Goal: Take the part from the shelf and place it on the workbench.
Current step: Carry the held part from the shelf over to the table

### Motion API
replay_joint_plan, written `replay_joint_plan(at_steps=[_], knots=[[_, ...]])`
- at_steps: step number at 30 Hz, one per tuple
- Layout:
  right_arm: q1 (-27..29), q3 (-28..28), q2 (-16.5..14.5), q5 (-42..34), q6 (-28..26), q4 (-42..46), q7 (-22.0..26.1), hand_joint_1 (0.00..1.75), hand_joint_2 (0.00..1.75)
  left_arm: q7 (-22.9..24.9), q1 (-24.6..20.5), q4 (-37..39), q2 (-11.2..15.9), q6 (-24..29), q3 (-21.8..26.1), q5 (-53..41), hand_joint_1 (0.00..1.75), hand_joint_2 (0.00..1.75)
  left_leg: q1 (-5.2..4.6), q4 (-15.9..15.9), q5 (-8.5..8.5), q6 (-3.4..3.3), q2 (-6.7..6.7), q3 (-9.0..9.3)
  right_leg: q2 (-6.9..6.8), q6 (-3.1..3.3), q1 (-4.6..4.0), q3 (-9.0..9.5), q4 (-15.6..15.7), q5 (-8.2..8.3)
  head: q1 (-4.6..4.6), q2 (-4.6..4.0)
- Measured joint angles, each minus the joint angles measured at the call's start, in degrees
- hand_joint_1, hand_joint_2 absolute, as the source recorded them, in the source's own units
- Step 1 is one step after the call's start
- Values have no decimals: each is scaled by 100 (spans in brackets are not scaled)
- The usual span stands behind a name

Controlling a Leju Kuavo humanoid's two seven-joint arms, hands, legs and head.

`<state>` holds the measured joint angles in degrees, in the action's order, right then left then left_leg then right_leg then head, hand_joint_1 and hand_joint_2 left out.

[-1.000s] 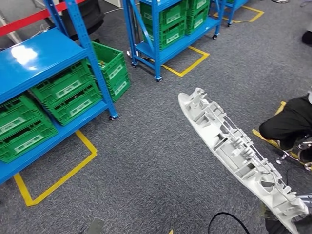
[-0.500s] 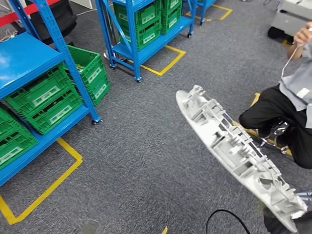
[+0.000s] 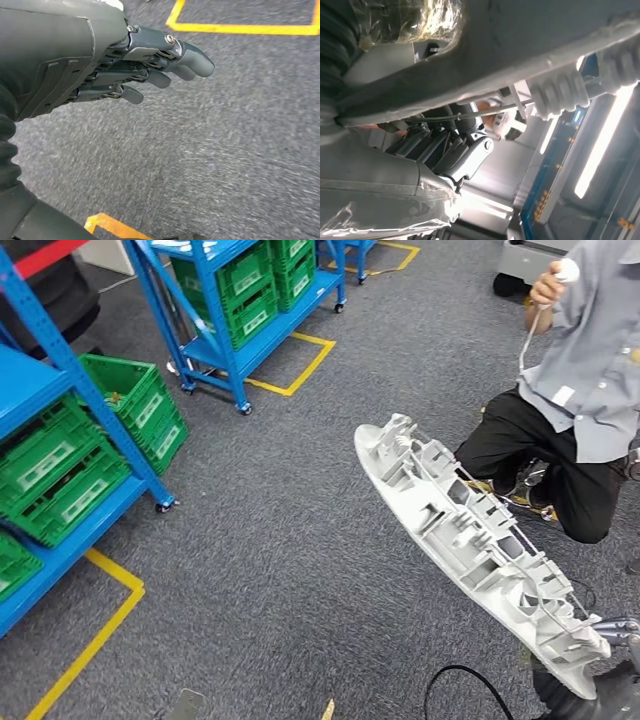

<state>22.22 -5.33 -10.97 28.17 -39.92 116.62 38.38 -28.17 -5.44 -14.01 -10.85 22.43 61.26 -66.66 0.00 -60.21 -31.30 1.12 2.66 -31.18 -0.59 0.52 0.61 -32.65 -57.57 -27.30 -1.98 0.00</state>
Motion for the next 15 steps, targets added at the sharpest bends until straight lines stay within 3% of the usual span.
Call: replay_joint_plan(at_steps=[2, 3, 4, 5, 6, 8, 10, 12, 13, 15], knots=[[-6, -2, -33, 22, -1, -33, 0, 175, 175, 2, 16, 0, 8, 0, 19, 0, 0, 175, 11, -742, -390, 17, -172, -329, 99, 36, -6, -21, -2, 13, -16, 0], [-4, -3, -40, 40, -1, -51, -1, 175, 175, 4, 27, 0, 10, -1, 31, -1, 0, 175, 12, -1070, -507, 13, -196, -483, 160, 44, -13, -29, -3, 18, -15, 0], [1, -5, -42, 68, 0, -68, -3, 175, 175, 7, 37, 0, 12, -1, 42, -2, 0, 175, 11, -1240, -515, 3, -206, -567, 227, 48, -20, -32, -5, 21, -15, 0], [7, -13, -42, 108, 1, -86, -5, 175, 175, 10, 43, 0, 12, -1, 50, -5, 0, 175, 11, -1191, -398, -18, -220, -554, 302, 50, -27, -30, -6, 25, -14, 0], [13, -29, -43, 154, 1, -103, -8, 175, 175, 13, 45, 0, 13, -2, 55, -8, 0, 175, 9, -948, -193, -48, -261, -451, 379, 47, -33, -23, -7, 29, -15, 0], [20, -77, -49, 239, 0, -129, -11, 175, 175, 15, 47, 0, 27, -2, 61, -20, 0, 175, 11, -229, 239, -131, -538, -146, 523, 31, -40, -24, -15, 39, -12, 0], [23, -124, -63, 288, -2, -148, -13, 175, 175, 19, 45, 0, 44, -2, 67, -40, 0, 175, 12, 206, 363, -182, -759, 29, 649, -10, -34, -73, -33, 60, -16, 0], [52, -154, -77, 323, -3, -158, -14, 175, 175, 24, 34, 0, 42, -2, 68, -56, 0, 175, 11, 315, 329, -193, -694, 61, 771, -79, -21, -139, -24, 97, -21, 0], [75, -163, -80, 351, -5, -160, -15, 175, 175, 26, 27, 0, 38, -2, 69, -63, 0, 175, 18, 357, 340, -198, -620, 73, 740, -107, -19, -179, -41, 94, -22, 0], [87, -181, -82, 421, -6, -162, -17, 175, 175, 28, 22, 0, 31, -3, 70, -84, 0, 175, 33, 434, 379, -224, -466, 102, 473, -153, -34, -345, -319, -85, -1, 0]])
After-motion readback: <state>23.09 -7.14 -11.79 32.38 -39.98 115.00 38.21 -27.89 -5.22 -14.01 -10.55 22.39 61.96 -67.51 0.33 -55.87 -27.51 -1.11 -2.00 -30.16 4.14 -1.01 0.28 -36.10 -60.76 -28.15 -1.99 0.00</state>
